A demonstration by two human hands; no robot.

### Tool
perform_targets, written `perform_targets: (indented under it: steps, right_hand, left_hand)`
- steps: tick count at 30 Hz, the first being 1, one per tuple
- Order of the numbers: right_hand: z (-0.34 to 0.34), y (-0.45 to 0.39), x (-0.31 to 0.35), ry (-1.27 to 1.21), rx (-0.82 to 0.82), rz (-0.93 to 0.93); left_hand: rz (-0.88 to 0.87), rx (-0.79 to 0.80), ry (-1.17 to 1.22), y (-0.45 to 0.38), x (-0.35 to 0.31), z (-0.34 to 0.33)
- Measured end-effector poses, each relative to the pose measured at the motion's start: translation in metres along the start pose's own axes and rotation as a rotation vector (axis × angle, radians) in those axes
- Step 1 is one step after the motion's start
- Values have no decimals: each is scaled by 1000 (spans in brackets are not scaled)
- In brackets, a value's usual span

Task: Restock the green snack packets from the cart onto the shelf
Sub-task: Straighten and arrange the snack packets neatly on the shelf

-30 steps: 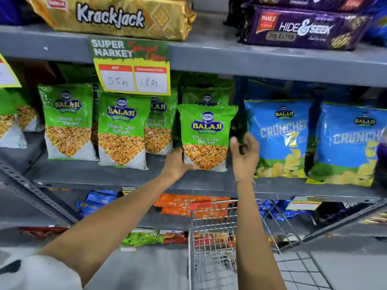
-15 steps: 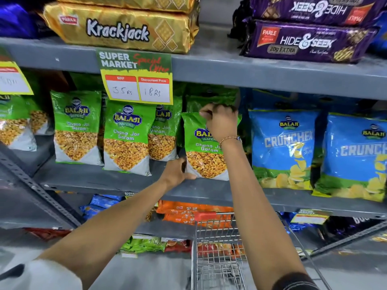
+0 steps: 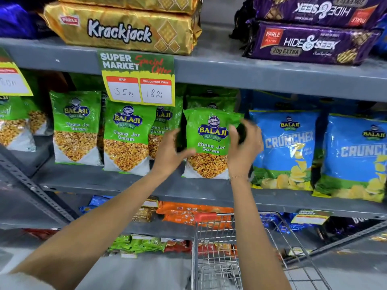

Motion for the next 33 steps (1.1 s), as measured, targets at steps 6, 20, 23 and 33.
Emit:
perform_targets:
  steps: [6, 20, 23, 33]
  right_hand:
    - [-21, 74, -91, -209, 637, -453]
    - [-22, 72, -99, 58, 778, -371]
    - [-19, 71, -97, 38, 770, -366]
    - [-20, 74, -99, 26, 767, -387]
  left_hand:
    - [-421, -195, -353, -45, -121, 27]
    - [-282, 179, -499, -79, -136, -22]
    - [-191, 170, -415, -85, -136, -24]
    - [-194, 70, -333, -82, -138, -26]
Point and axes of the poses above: each hand's wrist, its own y-axis away from the middle knuckle, its own z-axis out of the back of the hand, x = y × z, the point moved 4 cm from there along -y, towards the middle knuckle, and after that the axes turned 5 degrees about x, right-handed, at the moved point
